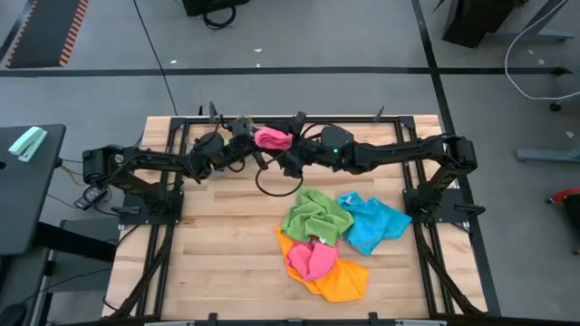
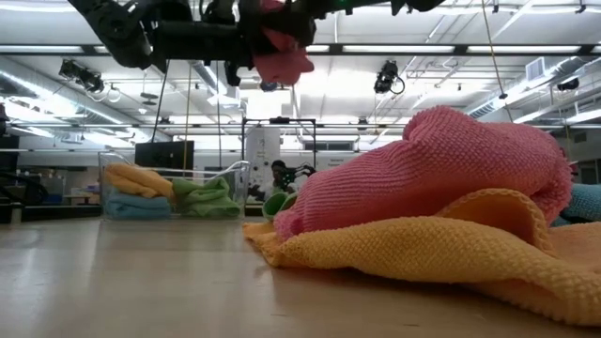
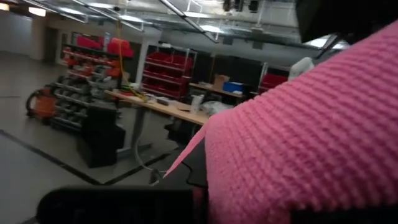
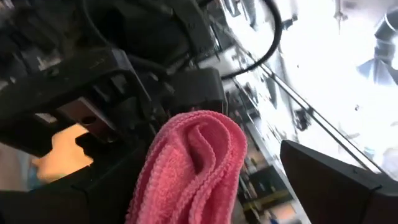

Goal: Fold microfiber towels
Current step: Stack the left pink microfiber towel on top of the green microfiber towel

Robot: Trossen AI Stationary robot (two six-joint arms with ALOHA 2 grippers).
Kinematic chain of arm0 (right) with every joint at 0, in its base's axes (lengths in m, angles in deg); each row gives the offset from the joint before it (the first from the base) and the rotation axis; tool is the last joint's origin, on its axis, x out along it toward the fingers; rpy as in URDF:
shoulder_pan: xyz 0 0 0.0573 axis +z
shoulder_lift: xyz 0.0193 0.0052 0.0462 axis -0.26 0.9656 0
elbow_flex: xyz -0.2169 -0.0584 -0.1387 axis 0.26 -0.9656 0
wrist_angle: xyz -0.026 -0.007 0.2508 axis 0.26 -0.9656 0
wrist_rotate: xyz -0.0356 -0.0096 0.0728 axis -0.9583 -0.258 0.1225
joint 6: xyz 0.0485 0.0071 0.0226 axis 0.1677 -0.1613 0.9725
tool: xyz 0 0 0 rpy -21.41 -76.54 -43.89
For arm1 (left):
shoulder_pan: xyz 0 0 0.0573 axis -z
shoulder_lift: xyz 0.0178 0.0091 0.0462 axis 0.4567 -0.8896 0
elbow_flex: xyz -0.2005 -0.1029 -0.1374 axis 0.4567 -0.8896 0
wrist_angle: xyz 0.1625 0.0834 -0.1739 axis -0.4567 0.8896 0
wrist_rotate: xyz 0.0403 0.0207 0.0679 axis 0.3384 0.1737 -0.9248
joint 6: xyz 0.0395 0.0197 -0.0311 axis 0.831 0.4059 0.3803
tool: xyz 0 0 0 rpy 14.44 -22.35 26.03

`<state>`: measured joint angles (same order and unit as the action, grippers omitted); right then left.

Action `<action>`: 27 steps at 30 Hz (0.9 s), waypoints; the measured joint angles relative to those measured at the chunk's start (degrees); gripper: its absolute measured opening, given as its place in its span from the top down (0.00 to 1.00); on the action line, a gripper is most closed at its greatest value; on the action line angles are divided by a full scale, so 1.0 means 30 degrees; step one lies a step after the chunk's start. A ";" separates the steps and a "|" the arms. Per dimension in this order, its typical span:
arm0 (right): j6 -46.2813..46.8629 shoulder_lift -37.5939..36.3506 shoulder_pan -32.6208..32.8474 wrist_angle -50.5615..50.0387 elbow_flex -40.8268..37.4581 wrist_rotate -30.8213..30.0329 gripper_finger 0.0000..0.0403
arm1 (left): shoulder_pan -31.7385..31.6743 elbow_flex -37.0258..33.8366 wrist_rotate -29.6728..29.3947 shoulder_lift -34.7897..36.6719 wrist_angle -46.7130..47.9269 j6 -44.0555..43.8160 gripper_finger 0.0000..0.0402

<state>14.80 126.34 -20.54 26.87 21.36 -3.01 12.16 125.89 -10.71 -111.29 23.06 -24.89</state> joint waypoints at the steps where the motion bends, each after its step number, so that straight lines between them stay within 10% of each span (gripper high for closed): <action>1: -0.0340 0.0000 0.0085 -0.0019 0.0000 -0.0759 0.06 | -0.0070 0.0000 -0.0060 0.0000 0.0017 0.0164 0.91; 7: -0.1526 -0.0235 0.0169 -0.0966 -0.0007 -0.4417 0.06 | -0.0502 0.0000 -0.0035 0.0461 0.1519 0.1396 0.96; 17: 0.0027 -0.1392 0.0563 -0.4909 0.0000 -0.4032 0.06 | -0.0971 0.0007 0.0037 0.3610 0.5051 0.3966 0.93; 27: 0.0632 -0.1750 0.0947 -0.7844 -0.0007 -0.2354 0.06 | 0.0021 0.0015 -0.0427 0.3759 0.5077 2.4018 0.92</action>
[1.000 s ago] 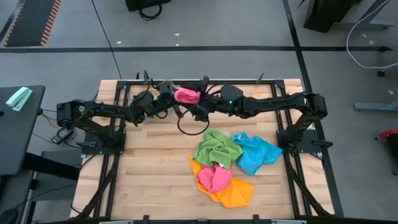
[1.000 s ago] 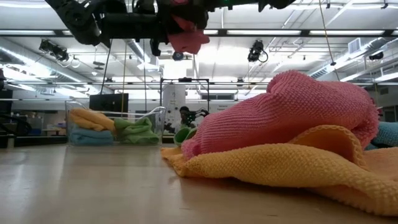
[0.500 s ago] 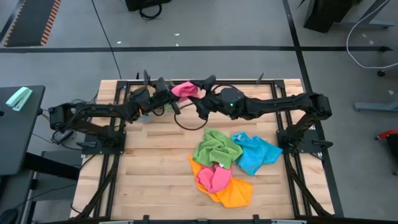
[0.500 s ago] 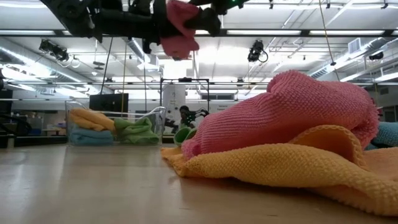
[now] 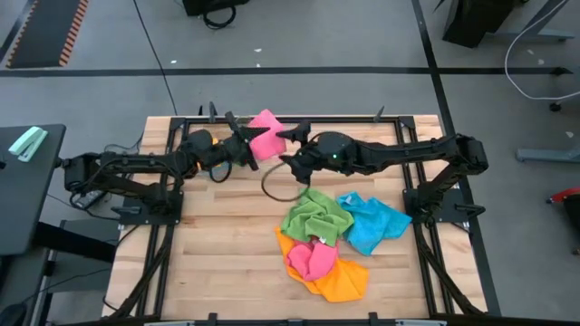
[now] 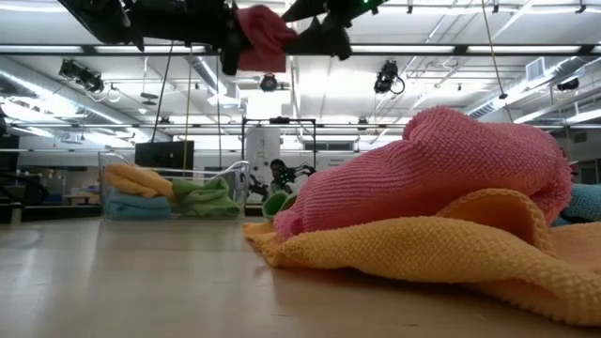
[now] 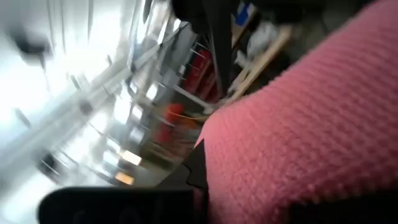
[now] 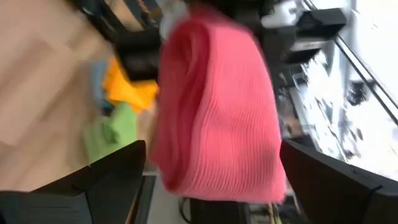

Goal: Fold microfiber towels
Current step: Stack the left pink microfiber towel on top of the green microfiber towel

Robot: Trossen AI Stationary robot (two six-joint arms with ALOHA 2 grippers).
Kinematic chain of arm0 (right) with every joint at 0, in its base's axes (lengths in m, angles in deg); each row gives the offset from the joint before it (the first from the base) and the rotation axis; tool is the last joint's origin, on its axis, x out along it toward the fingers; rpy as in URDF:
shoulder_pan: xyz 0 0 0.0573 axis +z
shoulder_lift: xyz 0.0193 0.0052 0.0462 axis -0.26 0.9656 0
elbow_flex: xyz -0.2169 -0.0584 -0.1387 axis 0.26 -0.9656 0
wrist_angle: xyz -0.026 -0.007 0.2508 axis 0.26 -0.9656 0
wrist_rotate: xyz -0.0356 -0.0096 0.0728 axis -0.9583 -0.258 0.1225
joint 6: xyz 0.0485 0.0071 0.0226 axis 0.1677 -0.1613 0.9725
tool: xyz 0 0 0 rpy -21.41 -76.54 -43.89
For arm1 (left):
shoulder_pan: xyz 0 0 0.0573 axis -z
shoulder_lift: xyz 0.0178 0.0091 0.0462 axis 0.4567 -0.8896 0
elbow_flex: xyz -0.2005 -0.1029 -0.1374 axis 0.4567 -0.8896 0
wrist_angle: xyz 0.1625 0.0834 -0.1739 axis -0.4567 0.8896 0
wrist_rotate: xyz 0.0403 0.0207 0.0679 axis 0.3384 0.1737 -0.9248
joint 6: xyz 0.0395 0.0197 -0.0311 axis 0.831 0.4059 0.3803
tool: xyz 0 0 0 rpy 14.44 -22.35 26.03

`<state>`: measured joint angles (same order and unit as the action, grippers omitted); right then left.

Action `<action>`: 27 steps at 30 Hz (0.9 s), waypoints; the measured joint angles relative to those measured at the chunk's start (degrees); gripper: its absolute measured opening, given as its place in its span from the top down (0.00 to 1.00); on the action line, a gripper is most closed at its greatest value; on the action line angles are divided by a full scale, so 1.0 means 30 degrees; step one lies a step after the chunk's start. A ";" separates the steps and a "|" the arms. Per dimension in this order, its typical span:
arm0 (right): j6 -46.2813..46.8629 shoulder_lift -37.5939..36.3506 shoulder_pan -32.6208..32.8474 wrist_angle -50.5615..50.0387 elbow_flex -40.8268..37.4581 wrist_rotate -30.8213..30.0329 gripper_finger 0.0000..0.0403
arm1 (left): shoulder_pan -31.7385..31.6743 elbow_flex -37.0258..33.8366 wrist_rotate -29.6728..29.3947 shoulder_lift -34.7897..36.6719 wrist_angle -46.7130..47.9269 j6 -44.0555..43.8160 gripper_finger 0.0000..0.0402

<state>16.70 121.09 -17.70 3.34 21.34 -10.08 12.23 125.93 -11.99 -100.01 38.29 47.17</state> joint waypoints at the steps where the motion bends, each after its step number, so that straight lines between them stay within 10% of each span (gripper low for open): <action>1: 0.0014 -0.0135 0.0184 -0.0503 0.0000 0.0077 0.06 | 0.0114 0.0000 -0.0113 0.0003 -0.0029 0.2271 0.91; 7: 0.2046 -0.1014 0.0391 -0.1909 0.0000 0.1478 0.06 | 0.0461 0.0000 -0.0213 0.0007 0.0283 1.3626 0.95; 14: 0.2820 -0.1574 0.0160 -0.2388 0.0000 0.2423 0.06 | 0.0425 0.0036 -0.0902 0.0007 0.0243 2.0450 0.92; 20: 0.4341 -0.1587 -0.0152 -0.2470 0.0044 0.3619 0.06 | 0.0794 0.0131 -0.1803 0.0007 -0.0011 1.9474 0.89; 27: 0.3902 -0.1587 -0.0277 -0.2431 0.0000 0.3647 0.06 | 0.0957 0.0131 -0.4013 0.0034 -0.2195 0.4643 0.97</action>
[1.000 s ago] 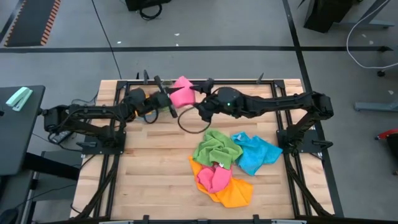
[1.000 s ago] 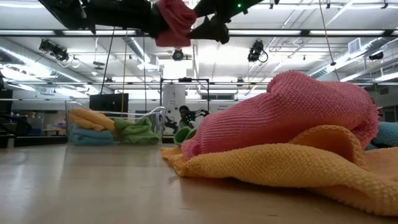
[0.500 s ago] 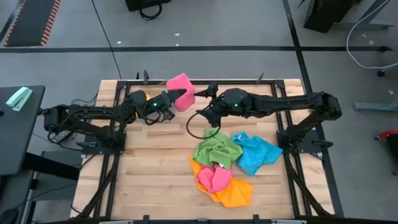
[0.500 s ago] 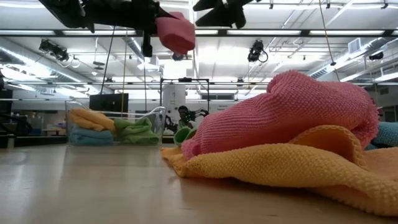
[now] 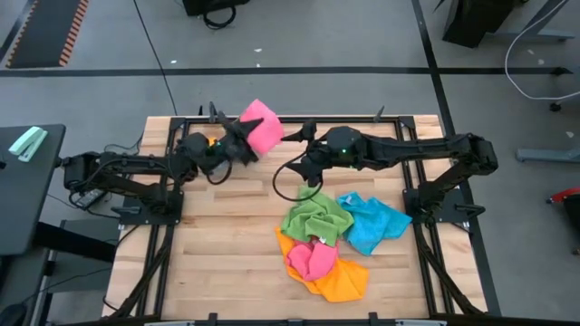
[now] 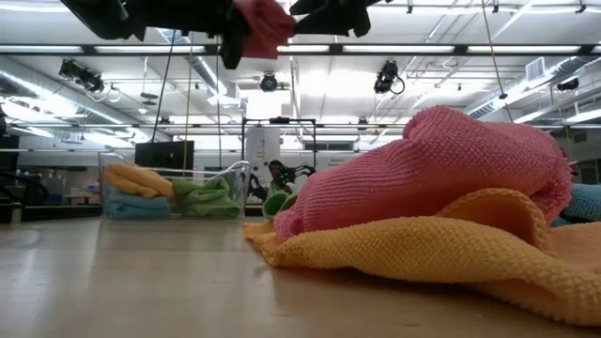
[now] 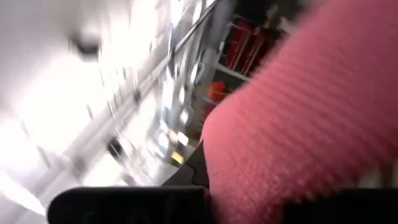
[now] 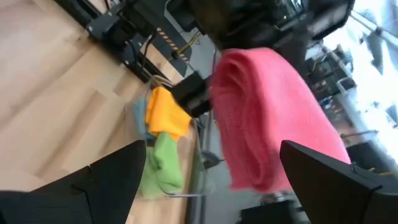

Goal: Fold microfiber towels
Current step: Stack the left pink microfiber towel on top of the green microfiber towel

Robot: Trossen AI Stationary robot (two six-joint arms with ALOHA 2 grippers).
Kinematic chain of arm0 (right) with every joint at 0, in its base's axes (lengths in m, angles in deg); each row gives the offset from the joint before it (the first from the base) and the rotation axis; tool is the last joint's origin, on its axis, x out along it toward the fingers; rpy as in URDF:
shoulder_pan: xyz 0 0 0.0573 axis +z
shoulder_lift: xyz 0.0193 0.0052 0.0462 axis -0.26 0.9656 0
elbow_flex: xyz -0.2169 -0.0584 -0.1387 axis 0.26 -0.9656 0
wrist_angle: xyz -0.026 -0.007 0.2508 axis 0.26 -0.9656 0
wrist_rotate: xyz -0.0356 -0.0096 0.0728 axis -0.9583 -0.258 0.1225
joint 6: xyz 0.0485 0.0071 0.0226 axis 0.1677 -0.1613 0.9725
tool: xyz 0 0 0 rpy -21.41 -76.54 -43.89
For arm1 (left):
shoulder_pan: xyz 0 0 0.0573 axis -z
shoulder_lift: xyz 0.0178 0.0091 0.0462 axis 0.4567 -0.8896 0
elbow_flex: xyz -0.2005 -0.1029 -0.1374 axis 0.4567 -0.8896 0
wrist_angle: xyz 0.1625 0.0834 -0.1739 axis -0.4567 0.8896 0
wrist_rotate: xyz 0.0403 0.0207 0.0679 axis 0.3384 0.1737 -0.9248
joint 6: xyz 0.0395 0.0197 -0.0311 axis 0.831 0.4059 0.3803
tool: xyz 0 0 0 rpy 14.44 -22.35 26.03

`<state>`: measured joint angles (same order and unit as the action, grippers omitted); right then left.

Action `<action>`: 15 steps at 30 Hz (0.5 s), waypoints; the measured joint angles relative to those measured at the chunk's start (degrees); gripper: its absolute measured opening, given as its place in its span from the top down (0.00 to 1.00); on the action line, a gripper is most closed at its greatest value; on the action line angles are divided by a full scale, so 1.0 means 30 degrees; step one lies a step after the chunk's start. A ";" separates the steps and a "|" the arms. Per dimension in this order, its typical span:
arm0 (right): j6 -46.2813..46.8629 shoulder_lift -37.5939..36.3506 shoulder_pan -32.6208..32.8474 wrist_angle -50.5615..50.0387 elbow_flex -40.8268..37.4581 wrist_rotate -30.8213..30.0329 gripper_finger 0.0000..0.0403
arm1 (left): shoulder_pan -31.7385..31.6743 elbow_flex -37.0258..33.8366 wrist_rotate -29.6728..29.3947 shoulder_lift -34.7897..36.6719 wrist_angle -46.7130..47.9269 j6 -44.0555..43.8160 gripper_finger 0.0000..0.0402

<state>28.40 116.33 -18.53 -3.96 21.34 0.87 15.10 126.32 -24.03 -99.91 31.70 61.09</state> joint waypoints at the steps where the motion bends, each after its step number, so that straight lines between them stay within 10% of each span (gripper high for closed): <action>1: -0.0721 0.0008 0.0000 0.0108 0.0000 -0.0014 0.06 | -0.0007 0.0000 -0.0272 0.0017 -0.0032 -0.2153 0.97; 15: -0.5278 0.0374 0.1149 0.3865 -0.0015 -0.2746 0.06 | -0.0745 0.0000 0.0393 0.0010 0.1003 -3.0252 0.90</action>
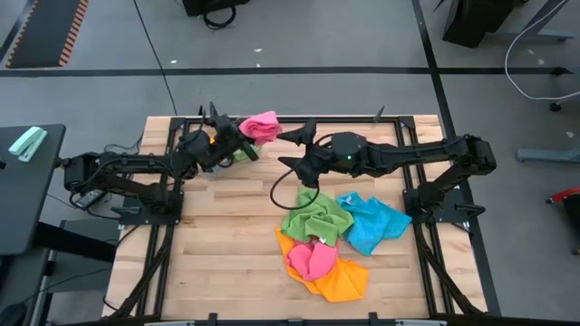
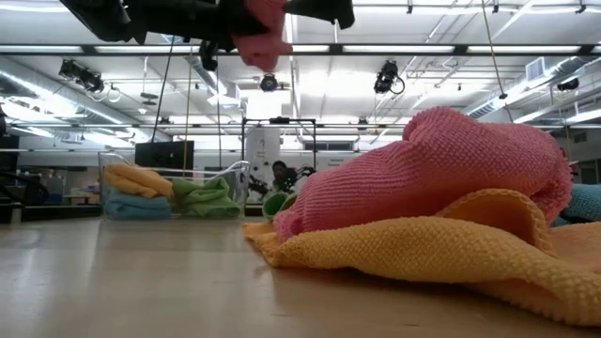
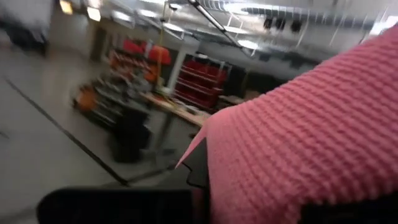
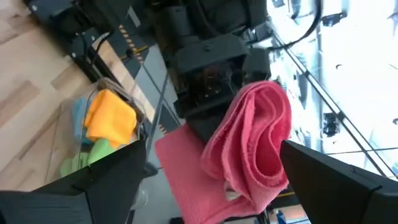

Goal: Fold microfiber towels
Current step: Stack the left pink microfiber towel on top of the green microfiber towel

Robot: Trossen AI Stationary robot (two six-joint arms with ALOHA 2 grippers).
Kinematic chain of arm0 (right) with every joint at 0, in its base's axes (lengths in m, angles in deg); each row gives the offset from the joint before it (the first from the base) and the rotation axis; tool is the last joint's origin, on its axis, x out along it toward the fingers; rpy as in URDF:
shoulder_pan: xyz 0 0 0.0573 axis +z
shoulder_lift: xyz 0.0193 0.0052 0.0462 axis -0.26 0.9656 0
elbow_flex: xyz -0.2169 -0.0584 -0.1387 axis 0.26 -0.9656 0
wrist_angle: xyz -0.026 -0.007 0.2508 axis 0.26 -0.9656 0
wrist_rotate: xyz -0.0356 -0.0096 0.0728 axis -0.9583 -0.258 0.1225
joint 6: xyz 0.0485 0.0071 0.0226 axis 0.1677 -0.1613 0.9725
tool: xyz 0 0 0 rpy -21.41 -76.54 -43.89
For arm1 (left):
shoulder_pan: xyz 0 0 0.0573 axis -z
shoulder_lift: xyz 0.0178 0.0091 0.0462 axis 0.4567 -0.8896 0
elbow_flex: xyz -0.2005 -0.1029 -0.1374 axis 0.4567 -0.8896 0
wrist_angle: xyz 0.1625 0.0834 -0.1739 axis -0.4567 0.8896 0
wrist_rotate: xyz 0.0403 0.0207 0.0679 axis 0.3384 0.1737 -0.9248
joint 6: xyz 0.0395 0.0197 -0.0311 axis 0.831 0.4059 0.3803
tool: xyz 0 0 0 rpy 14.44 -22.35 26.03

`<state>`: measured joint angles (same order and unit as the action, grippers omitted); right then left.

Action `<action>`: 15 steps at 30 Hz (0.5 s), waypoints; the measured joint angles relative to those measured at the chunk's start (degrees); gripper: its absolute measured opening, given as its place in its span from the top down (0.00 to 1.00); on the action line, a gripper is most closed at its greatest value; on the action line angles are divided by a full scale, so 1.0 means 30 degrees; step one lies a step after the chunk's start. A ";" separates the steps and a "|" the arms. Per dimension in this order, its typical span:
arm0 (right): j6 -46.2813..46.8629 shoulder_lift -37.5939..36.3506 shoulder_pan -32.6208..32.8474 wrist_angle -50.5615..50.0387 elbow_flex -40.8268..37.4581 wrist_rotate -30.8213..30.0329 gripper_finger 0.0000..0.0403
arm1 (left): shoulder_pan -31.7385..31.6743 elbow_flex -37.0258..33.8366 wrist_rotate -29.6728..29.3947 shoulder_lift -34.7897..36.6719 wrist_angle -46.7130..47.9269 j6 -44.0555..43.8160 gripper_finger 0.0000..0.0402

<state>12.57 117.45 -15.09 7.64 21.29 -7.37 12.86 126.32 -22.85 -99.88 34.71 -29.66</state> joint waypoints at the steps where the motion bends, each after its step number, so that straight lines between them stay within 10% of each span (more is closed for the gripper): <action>1: 0.0009 0.0005 0.0016 0.0204 0.0000 -0.0007 0.06 | -0.0036 0.0000 0.0252 0.0000 -0.0003 -0.1111 0.91; 15: -0.0106 0.0009 -0.0580 0.2743 0.0000 0.0764 0.06 | 0.0890 0.0007 0.0633 -0.0991 -0.2836 -0.5485 0.90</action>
<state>12.25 117.48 -16.83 15.87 21.29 -5.08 15.53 126.34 -20.95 -102.85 26.20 -46.12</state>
